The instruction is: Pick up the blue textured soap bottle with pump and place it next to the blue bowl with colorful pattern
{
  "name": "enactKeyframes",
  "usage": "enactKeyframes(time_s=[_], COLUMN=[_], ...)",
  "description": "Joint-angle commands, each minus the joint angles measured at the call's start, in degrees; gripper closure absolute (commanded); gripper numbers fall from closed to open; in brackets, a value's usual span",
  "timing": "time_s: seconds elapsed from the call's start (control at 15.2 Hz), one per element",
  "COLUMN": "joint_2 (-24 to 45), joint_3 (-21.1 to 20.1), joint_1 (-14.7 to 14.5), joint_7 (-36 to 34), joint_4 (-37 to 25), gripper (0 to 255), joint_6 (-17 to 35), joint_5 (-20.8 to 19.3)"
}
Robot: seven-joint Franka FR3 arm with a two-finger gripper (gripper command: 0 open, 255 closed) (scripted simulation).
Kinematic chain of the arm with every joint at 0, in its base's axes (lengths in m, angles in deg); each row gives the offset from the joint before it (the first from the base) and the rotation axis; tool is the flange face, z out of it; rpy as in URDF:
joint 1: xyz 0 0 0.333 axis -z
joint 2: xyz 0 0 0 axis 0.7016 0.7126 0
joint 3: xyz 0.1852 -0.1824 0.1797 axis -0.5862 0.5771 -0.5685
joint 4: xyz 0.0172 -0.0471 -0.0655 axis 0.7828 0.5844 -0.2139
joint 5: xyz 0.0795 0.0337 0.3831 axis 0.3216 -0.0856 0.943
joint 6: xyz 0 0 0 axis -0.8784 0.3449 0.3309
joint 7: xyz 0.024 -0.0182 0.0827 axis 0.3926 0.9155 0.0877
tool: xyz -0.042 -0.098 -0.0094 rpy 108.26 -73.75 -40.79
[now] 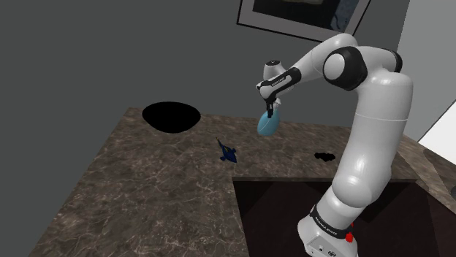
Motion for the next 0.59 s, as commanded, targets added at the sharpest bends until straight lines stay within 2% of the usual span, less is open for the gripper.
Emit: enactKeyframes(time_s=[0.0, 0.53], joint_2=[0.03, -0.43], joint_3=[0.01, 0.01], joint_1=[0.01, -0.04], joint_7=[0.0, 0.2], joint_4=[0.01, -0.2], gripper=[255, 255], joint_6=[-0.01, -0.64], joint_5=[0.0, 0.01])
